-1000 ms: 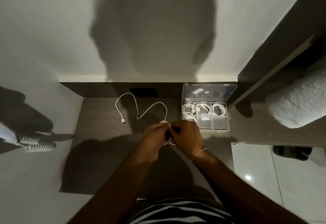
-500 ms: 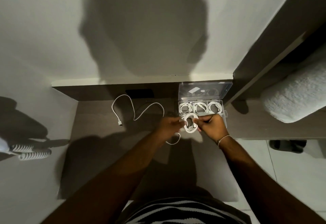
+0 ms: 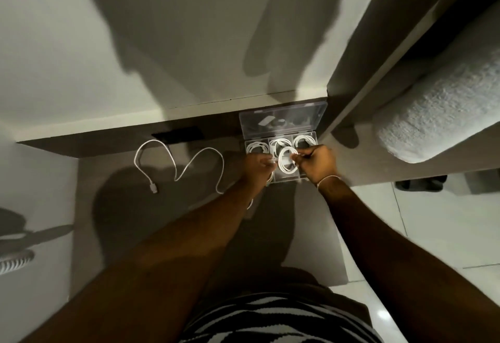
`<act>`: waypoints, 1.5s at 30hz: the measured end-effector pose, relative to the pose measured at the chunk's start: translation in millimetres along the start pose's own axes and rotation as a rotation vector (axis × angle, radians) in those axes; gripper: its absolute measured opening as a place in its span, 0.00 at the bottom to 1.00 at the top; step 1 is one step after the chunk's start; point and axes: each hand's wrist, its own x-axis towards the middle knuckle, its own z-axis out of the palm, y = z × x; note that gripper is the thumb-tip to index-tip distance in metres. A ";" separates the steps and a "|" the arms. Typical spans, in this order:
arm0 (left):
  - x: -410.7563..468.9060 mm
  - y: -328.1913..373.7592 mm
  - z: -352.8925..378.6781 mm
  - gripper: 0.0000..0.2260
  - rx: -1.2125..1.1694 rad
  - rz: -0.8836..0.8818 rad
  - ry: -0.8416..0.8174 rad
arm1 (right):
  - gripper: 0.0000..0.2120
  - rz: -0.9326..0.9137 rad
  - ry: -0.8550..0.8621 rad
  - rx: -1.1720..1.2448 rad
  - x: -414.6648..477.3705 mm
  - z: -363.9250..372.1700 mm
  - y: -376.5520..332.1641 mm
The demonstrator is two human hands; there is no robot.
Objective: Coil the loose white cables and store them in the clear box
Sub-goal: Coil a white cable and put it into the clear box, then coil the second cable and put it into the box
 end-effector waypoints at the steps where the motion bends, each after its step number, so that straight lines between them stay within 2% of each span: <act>1: 1.1 -1.0 0.9 0.06 0.051 0.057 0.007 | 0.11 -0.036 -0.037 -0.046 1.8 0.9 0.7; 3: 3.4 -5.3 2.7 0.08 0.172 0.135 -0.021 | 0.09 -0.158 -0.106 -0.226 0.6 1.6 1.4; 4: 3.5 -7.0 2.9 0.12 0.229 0.151 -0.045 | 0.09 -0.214 -0.130 -0.314 -1.3 1.2 1.9; 6: 3.6 -10.4 1.7 0.22 0.352 0.189 -0.072 | 0.11 -0.239 -0.158 -0.401 -3.0 0.1 2.3; 8: 2.0 -13.6 0.1 0.24 0.530 0.275 -0.054 | 0.11 -0.233 -0.181 -0.440 -2.2 1.8 0.6; 11: 0.4 -18.2 -0.1 0.22 0.699 0.391 -0.045 | 0.10 -0.220 -0.188 -0.472 1.2 7.4 -5.3; 17: 1.6 -20.3 1.7 0.22 0.893 0.358 -0.102 | 0.10 -0.171 -0.131 -0.552 2.8 19.8 -10.3; 22: 1.1 -24.0 1.2 0.22 1.097 0.440 -0.126 | 0.12 -0.125 -0.024 -0.633 -7.2 25.1 -2.4; 29: -4.8 -29.3 13.5 0.20 1.168 0.448 -0.062 | 0.15 -0.382 -0.063 -0.798 -16.0 27.1 15.1; 31: -4.6 -25.5 15.7 0.18 1.165 0.446 -0.031 | 0.14 -0.458 -0.007 -0.842 -19.3 27.0 18.9; 34: -2.3 -17.0 17.0 0.16 1.198 0.395 0.008 | 0.11 -0.568 0.163 -0.852 -24.6 30.1 28.3; 36: -0.7 -10.4 18.1 0.15 1.206 0.336 0.026 | 0.12 -0.517 0.176 -0.840 -25.4 31.1 27.6; 40: 2.3 2.3 23.6 0.15 1.266 0.238 0.070 | 0.13 -0.331 0.053 -0.800 -19.7 30.9 18.0; 42: 3.5 4.4 25.0 0.13 1.267 0.197 0.096 | 0.11 -0.266 -0.023 -0.799 -15.5 31.3 12.7; 45: 6.8 2.6 25.6 0.14 1.242 0.179 0.104 | 0.08 -0.216 -0.002 -0.648 -15.4 31.4 8.5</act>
